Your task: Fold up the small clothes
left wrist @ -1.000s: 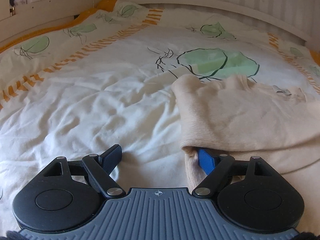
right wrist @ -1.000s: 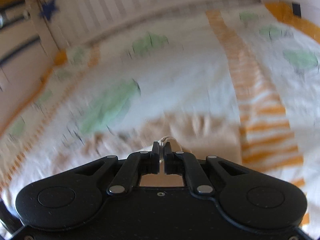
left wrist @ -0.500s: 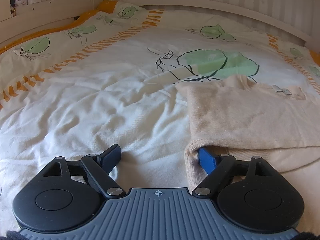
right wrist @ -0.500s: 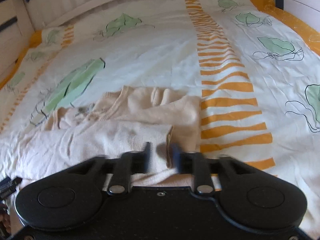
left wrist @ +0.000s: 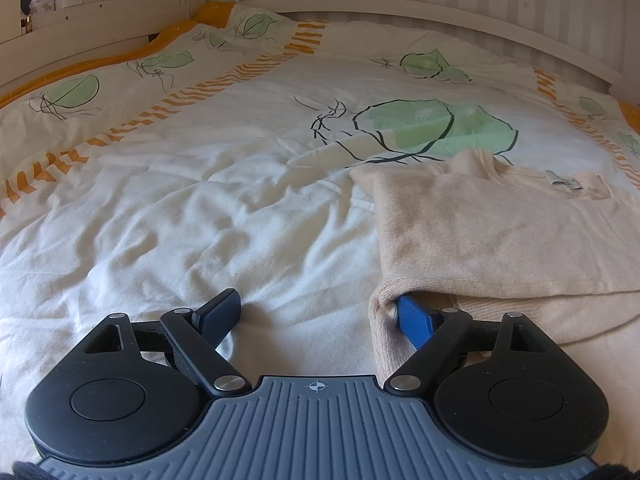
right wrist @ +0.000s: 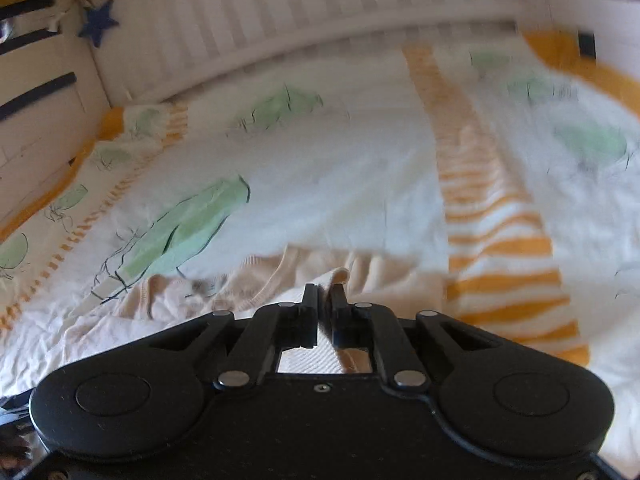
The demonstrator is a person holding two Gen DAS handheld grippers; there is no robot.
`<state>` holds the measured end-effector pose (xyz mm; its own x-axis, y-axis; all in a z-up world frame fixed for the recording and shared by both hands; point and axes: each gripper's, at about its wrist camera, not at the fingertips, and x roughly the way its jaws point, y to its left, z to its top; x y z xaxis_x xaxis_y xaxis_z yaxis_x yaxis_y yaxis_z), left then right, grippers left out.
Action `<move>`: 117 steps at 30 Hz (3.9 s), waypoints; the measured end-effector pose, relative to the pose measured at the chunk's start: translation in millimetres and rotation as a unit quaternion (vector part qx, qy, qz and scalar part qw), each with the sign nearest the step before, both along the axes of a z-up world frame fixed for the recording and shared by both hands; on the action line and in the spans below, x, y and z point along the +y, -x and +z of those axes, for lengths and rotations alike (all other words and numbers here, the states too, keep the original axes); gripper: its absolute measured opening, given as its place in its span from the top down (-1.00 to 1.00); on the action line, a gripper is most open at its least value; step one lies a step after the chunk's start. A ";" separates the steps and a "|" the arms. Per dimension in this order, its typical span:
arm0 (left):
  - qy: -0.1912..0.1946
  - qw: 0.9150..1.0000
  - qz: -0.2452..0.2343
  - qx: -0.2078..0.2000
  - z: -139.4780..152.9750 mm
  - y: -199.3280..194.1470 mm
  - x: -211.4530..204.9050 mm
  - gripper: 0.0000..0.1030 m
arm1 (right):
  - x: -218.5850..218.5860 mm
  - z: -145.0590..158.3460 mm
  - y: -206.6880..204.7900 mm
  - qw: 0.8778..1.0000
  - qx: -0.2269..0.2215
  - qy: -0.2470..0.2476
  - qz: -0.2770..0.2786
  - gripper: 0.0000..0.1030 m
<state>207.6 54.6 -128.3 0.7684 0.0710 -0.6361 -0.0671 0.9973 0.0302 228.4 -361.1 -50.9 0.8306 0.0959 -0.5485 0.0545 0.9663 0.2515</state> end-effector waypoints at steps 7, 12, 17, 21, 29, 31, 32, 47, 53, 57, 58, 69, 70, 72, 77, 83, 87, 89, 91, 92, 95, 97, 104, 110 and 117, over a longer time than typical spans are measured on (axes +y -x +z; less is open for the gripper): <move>0.007 1.000 -0.004 0.004 2.4 -0.3 0.6 -0.63 | -7.6 -20.1 -2.7 0.991 0.061 0.061 -0.099 0.08; -0.001 1.000 -0.016 0.013 3.4 4.4 4.0 -0.64 | 16.2 -9.9 8.1 0.996 0.025 0.071 -0.048 -0.18; -0.006 1.000 -0.020 0.020 4.6 10.6 8.4 -0.65 | 34.7 -43.1 -3.3 0.994 0.076 0.074 -0.019 -0.19; -0.019 0.999 -0.028 0.014 18.3 24.2 8.9 -0.60 | 42.4 -52.7 8.3 0.994 0.035 0.105 -0.023 -0.21; -0.039 0.997 -0.045 -0.051 59.5 7.9 -18.5 -0.60 | 41.2 -59.6 14.6 0.995 0.009 0.098 -0.028 -0.31; -0.058 0.996 -0.048 -0.045 53.9 -14.6 -29.3 -0.60 | 40.7 -60.3 14.0 0.995 0.008 0.096 -0.028 -0.34; -0.068 0.996 -0.047 -0.041 49.8 -25.9 -33.2 -0.60 | 40.5 -61.1 14.1 0.995 0.008 0.095 -0.028 -0.34; -0.045 0.998 0.010 0.034 6.1 -88.8 -1.6 -0.79 | 38.1 -65.5 14.3 0.996 0.001 0.084 -0.027 -0.41; -0.026 1.000 0.013 0.001 38.9 -79.6 -11.9 -0.70 | 36.6 -66.2 14.5 0.996 0.000 0.080 -0.026 -0.42; -0.063 0.996 0.025 0.050 12.8 -105.7 -11.2 -0.75 | 36.4 -66.1 14.2 0.997 -0.001 0.079 -0.026 -0.43; -0.062 0.997 0.022 0.051 5.9 -107.4 -9.1 -0.78 | 35.8 -66.1 14.2 0.997 -0.001 0.078 -0.026 -0.43; -0.091 0.994 -0.049 0.034 46.1 -22.4 -16.4 -0.75 | 40.1 -64.8 8.3 0.997 0.012 0.074 0.000 -0.98; -0.089 0.994 -0.059 0.035 49.7 -8.2 -16.8 -0.75 | 41.2 -64.0 7.5 0.997 0.015 0.077 0.002 -0.98; -0.081 0.993 -0.081 0.042 56.3 20.3 -16.0 -0.75 | 39.9 -61.3 7.2 0.997 0.021 0.073 0.005 -0.98; -0.044 0.991 -0.106 0.063 66.4 83.4 -8.4 -0.75 | 35.8 -34.0 26.5 0.998 0.023 0.065 0.015 -0.98; 0.018 0.989 -0.112 0.097 65.3 127.0 -0.9 -0.75 | 11.6 11.1 85.8 0.999 0.037 -0.004 0.015 -0.98; 0.027 0.986 -0.121 0.108 58.9 143.2 -2.7 -0.75 | 4.3 19.0 124.1 0.994 0.108 -0.015 0.023 -0.98; 0.031 0.985 -0.125 0.115 55.3 151.2 -4.7 -0.74 | 3.7 16.2 141.8 0.987 0.153 -0.025 0.034 -0.98; 0.034 0.984 -0.127 0.121 52.6 161.4 -6.1 -0.74 | 4.5 10.3 155.8 0.979 0.195 -0.039 0.047 -0.98; 0.035 0.983 -0.130 0.124 50.5 163.3 -6.7 -0.74 | 4.6 5.9 162.2 0.974 0.216 -0.045 0.048 -0.98; 0.030 0.981 -0.138 0.134 44.1 172.9 -9.6 -0.74 | 5.3 -9.4 176.0 0.960 0.272 -0.048 0.034 -0.98; 0.026 0.980 -0.143 0.138 39.4 176.6 -11.0 -0.74 | 4.9 -19.5 182.2 0.954 0.295 -0.048 0.025 -0.98; 0.020 0.981 -0.139 0.133 27.4 184.0 -16.6 -0.78 | 12.6 -37.7 185.3 0.946 0.320 -0.043 0.033 -0.99; 0.029 0.985 -0.121 0.121 24.5 186.4 -19.7 -0.80 | 26.1 -46.8 186.8 0.948 0.309 -0.050 0.051 -1.00; 0.048 0.983 -0.133 0.121 26.0 186.5 -18.0 -0.69 | 13.0 -42.4 189.5 0.951 0.292 -0.086 0.053 -0.95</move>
